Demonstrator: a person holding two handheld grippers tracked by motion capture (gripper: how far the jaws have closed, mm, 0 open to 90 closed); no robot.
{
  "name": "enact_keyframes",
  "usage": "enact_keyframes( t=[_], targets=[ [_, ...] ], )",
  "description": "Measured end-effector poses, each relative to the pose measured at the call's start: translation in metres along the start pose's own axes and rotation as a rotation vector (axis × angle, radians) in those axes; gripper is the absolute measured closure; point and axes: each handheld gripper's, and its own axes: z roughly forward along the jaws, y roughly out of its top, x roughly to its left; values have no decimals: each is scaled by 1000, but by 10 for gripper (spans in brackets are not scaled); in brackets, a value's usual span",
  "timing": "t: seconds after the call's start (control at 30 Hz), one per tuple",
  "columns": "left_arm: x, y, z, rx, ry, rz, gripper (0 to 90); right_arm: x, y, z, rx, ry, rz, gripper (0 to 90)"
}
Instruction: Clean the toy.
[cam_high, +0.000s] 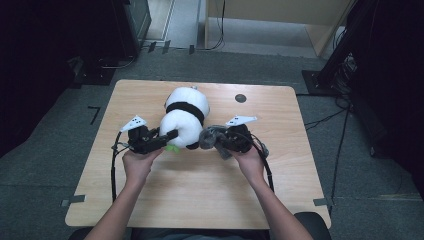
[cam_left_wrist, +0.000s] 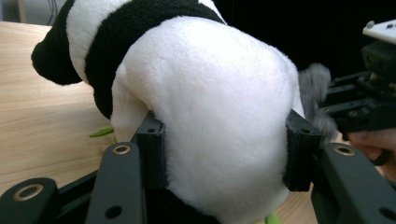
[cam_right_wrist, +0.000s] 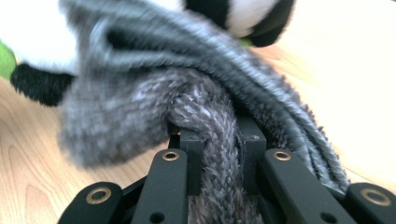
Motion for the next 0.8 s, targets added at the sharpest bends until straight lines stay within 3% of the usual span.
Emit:
enact_keyframes(
  t=[0.37,0.8],
  targets=[
    [18,-2,-4,-15,40,9,465,-23,-3,-8,-18,-16,59,772],
    [45,-1,-7,10,94,41,463,-52,-9,-21,-63,-50,130,770]
  ],
)
